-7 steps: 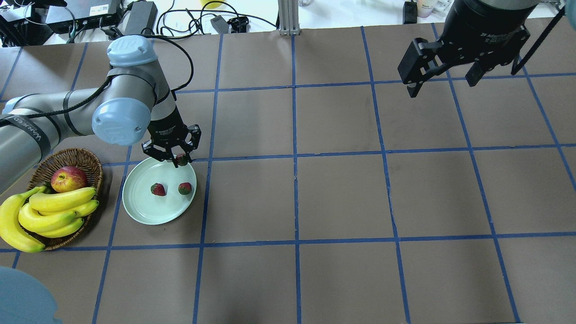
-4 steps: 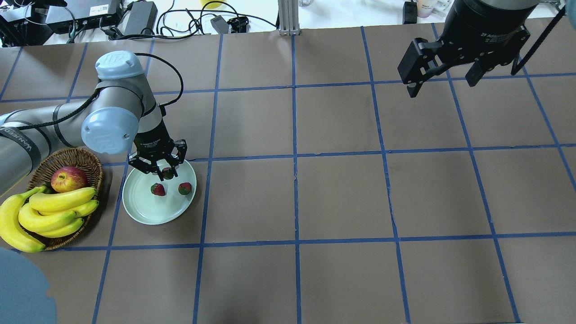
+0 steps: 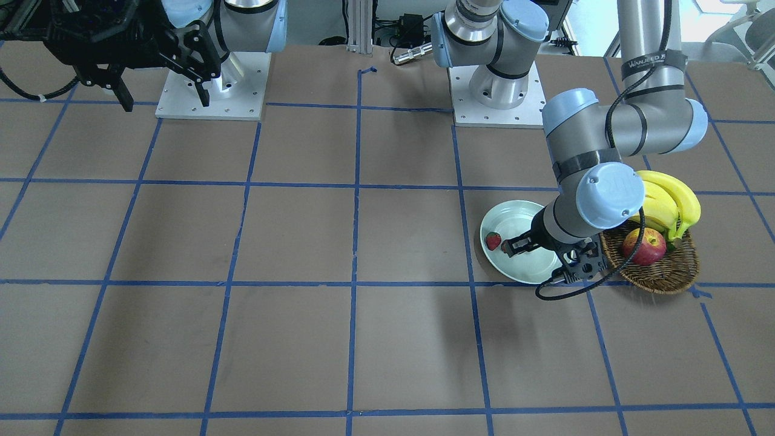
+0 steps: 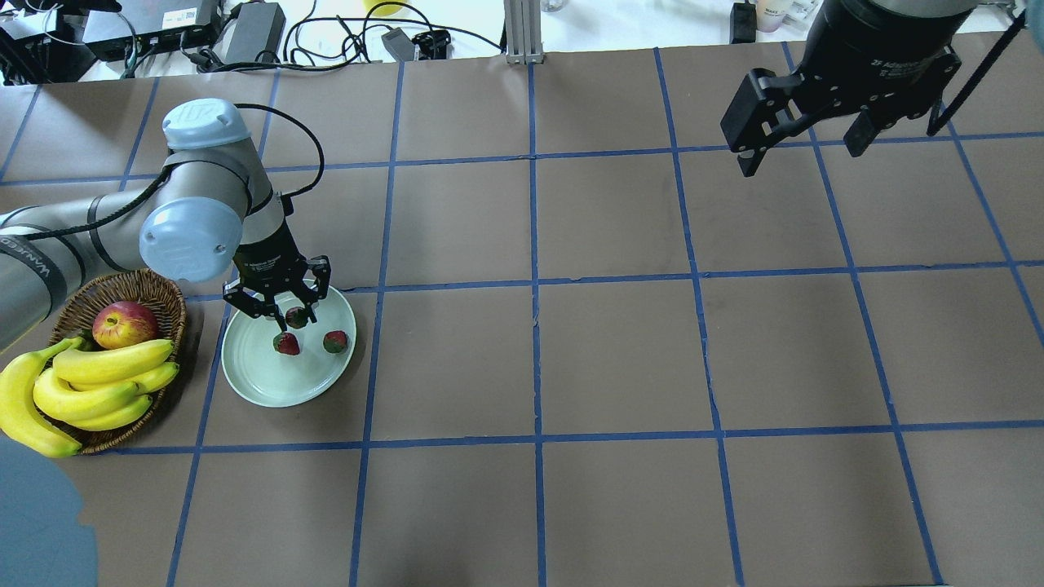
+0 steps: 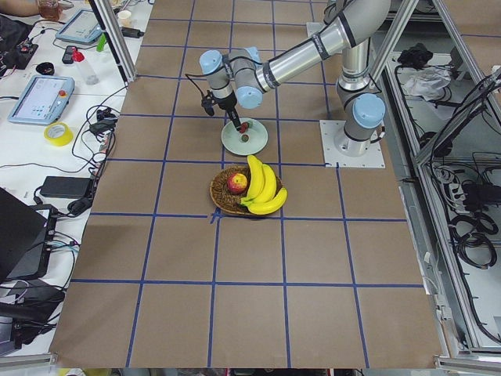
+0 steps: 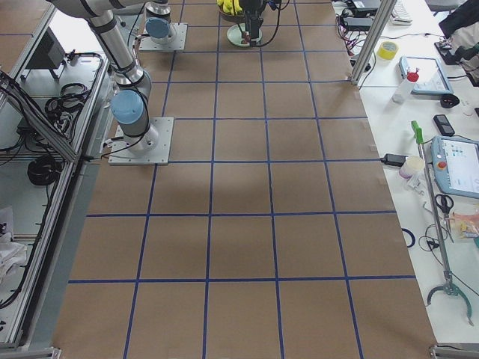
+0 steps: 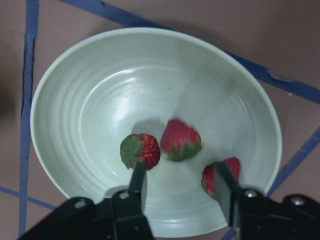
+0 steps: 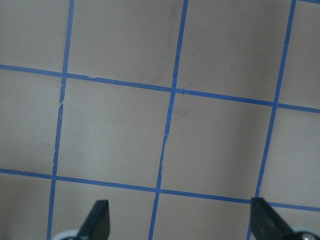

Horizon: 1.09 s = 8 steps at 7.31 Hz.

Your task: Collect all strawberries into plate

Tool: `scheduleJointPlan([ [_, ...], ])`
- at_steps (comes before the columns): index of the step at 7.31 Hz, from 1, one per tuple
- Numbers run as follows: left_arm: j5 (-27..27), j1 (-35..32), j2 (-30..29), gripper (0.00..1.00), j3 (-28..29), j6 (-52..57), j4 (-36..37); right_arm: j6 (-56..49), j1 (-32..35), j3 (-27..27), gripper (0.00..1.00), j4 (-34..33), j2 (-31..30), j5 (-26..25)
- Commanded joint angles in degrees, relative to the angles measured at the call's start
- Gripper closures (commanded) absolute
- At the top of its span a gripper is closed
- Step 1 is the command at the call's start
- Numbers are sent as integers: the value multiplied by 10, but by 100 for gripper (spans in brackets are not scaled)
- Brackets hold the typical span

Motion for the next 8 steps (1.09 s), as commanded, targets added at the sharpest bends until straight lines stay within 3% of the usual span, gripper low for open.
scheduleJointPlan([
  [1, -33, -17, 45, 0, 56, 0, -37, 0, 0, 0, 0, 0, 0, 0],
  [3, -39, -28, 103, 0, 59, 1, -61, 0, 0, 0, 0, -1, 0, 0],
  [5, -13, -28, 148, 0, 65, 93, -70, 0, 0, 1, 0, 0, 0, 0],
  [7, -11, -21, 180, 0, 148, 160, -227, 0, 0, 1, 0, 0, 0, 1],
  [8, -15, -28, 180, 0, 172, 160, -254, 0, 0, 0, 0, 0, 0, 0],
])
